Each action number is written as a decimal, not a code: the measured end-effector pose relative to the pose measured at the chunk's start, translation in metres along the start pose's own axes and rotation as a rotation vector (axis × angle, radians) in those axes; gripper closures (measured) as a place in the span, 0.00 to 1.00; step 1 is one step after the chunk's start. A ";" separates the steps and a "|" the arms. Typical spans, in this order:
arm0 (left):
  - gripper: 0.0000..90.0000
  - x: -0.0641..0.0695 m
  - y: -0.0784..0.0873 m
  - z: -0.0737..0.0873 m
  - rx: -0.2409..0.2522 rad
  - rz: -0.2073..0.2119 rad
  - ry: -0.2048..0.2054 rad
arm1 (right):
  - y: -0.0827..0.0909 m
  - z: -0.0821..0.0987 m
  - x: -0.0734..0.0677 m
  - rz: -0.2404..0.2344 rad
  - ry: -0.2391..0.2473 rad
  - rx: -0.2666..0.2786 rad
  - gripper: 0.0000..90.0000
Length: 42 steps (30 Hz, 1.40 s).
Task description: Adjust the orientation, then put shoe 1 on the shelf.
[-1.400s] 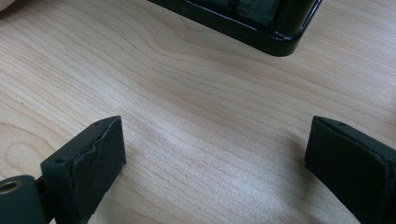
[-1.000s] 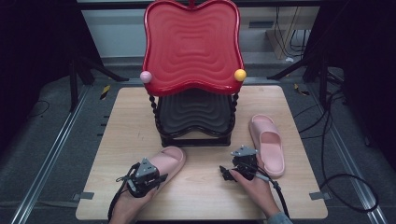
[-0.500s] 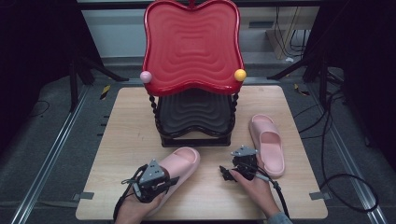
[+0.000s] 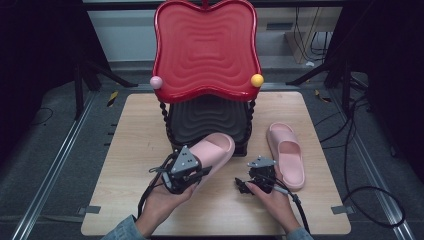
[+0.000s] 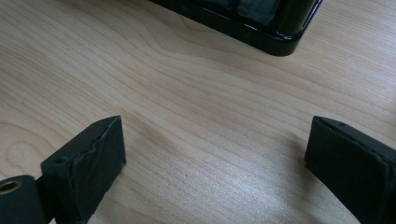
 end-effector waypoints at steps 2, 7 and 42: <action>0.94 -0.001 -0.002 -0.009 0.016 -0.006 0.000 | 0.000 0.000 0.000 0.001 0.002 0.000 0.06; 0.94 -0.005 -0.004 -0.025 0.050 -0.034 0.000 | 0.000 0.000 0.000 0.001 0.002 0.000 0.06; 0.94 -0.062 -0.044 -0.056 0.223 -0.324 0.079 | 0.000 0.000 0.000 -0.001 0.003 0.002 0.06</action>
Point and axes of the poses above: each handheld gripper's, and its own axes: y roughly backward along the jaws, z roughly out of its underside, x roughly to its right, the point moved 5 cm from there along -y, roughly forward along the jaws, and after that the axes turned 9 degrees about y, right-handed, at the moved point
